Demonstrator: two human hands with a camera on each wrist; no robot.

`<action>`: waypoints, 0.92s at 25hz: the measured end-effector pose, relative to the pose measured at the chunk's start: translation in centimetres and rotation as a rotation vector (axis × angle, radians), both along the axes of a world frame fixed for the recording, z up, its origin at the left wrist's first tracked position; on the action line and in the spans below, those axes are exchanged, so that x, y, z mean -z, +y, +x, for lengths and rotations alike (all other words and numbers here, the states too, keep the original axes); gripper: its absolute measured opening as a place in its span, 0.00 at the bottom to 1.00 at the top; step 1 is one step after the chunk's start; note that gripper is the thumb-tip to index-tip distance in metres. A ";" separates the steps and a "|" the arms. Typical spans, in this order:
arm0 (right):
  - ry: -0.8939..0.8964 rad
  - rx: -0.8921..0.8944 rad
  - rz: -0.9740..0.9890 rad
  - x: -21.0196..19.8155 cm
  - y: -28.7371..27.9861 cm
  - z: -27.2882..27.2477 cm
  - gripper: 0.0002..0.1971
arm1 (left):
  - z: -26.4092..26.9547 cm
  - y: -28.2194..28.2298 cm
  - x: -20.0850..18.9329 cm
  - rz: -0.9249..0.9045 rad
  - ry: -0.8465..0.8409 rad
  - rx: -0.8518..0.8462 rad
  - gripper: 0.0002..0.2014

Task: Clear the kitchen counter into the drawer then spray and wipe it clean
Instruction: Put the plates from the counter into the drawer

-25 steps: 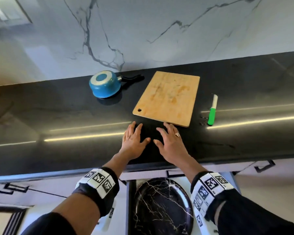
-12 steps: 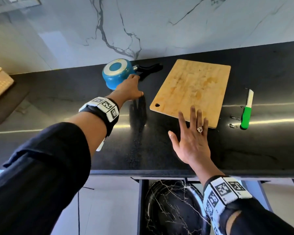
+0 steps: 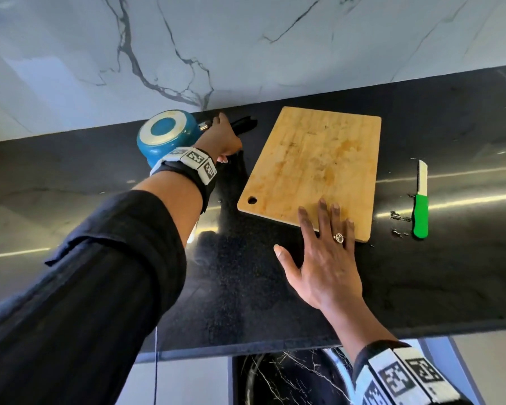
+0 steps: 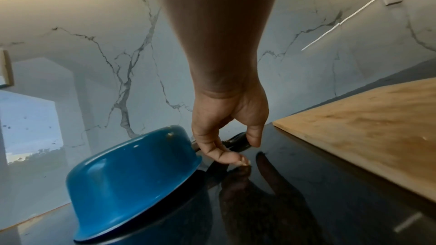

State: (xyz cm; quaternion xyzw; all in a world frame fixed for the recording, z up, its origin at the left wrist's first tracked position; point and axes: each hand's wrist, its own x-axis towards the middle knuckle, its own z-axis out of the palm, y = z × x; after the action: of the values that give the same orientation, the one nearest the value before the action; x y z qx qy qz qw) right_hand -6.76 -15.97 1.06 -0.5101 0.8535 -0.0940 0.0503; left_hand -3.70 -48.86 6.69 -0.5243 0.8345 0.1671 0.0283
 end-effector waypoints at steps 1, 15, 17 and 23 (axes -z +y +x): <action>-0.003 0.002 0.001 0.0 -0.1 0.0 0.43 | 0.2 0.0 0.3 -0.039 -0.026 0.001 0.42; 0.012 -0.030 0.036 -0.3 -0.2 0.2 0.45 | 13.6 6.0 -0.1 -0.230 0.210 -0.278 0.15; -0.004 -0.045 0.046 -0.4 0.0 0.2 0.46 | 17.1 9.5 -1.0 -0.256 0.303 -0.258 0.13; -0.193 -0.144 -0.227 -0.6 1.8 0.5 0.46 | 26.7 25.0 -2.8 -0.323 0.500 0.246 0.16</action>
State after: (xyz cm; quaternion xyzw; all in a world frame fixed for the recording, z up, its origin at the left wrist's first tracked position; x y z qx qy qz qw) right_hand -6.28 -14.22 1.70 -0.5607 0.7899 -0.2347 0.0805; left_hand 22.96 -23.83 9.48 -0.3600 0.8884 0.1515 -0.2412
